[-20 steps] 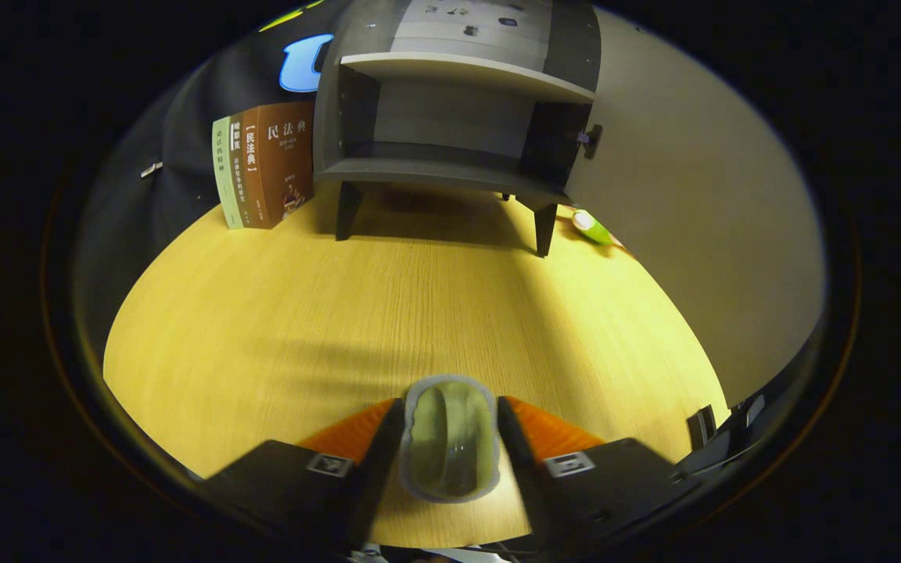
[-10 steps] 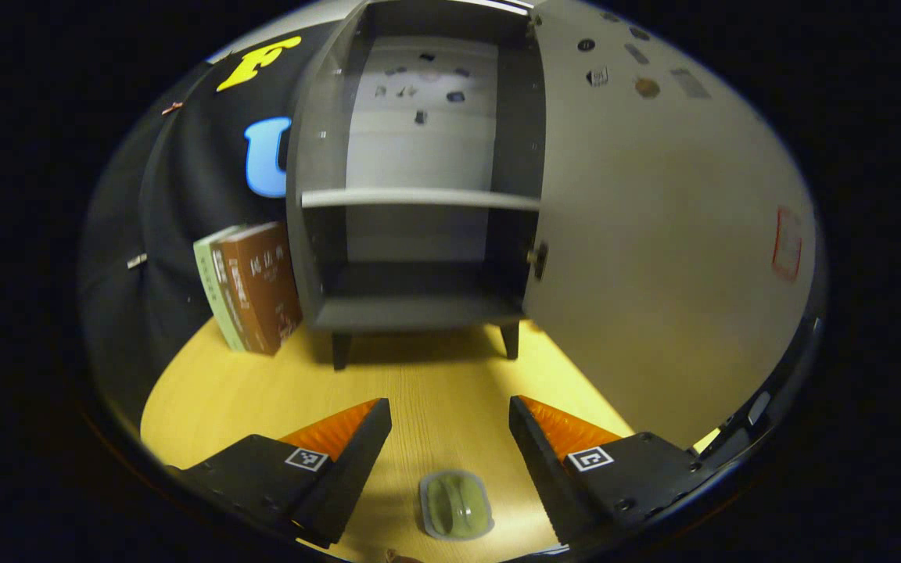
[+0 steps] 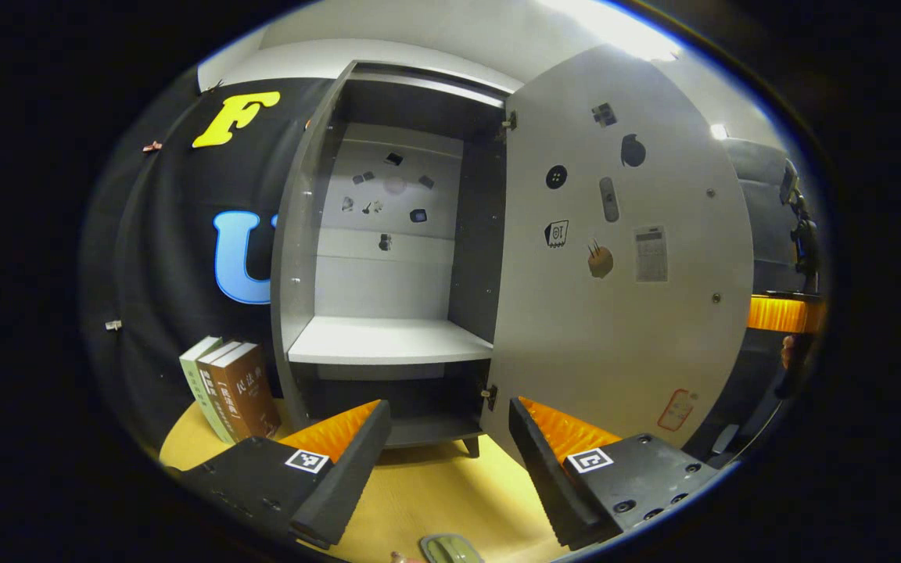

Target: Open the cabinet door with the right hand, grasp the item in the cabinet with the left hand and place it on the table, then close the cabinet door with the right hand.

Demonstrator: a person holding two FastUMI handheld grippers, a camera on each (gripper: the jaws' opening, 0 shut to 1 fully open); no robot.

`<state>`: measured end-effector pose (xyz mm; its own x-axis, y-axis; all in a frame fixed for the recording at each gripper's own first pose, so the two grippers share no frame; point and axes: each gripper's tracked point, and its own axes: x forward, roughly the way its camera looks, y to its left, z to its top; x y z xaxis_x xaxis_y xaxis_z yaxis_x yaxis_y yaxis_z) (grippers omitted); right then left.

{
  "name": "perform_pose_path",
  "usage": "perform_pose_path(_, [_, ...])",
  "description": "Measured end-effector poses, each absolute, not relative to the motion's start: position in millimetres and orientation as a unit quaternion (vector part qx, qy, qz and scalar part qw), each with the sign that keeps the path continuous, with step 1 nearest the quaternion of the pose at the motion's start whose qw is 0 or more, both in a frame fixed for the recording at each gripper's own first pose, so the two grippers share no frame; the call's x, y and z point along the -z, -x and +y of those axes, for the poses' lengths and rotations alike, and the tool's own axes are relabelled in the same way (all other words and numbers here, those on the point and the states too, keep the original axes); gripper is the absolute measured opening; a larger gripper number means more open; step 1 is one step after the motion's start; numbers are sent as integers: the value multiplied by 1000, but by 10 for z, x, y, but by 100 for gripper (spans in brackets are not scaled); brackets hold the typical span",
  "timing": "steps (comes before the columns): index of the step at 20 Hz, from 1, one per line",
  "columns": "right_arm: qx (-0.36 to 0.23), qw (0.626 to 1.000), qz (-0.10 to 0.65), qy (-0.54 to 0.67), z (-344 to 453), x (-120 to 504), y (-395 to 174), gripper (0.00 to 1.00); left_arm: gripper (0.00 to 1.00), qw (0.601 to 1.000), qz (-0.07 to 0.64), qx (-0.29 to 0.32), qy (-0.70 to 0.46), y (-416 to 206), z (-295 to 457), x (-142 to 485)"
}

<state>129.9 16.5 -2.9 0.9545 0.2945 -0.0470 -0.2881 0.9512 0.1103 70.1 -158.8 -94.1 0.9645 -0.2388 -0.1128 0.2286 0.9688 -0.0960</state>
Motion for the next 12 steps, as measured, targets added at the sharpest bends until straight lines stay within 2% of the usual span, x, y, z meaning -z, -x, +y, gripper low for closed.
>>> perform_pose_path(1, [-150,986,36,-58,215,25,-1313,100,92,990,63,121,44,-674,-1572,934])
perform_pose_path(2, [-154,985,40,-66,283,42,-1306,94,92,989,61,123,48,-639,-1537,906])
perform_pose_path(7, [-194,977,50,-70,832,54,-1398,97,95,990,70,106,60,-528,-1046,891])
perform_pose_path(12, [-240,967,52,-65,1433,65,-1680,97,95,994,70,61,49,-323,-370,821])
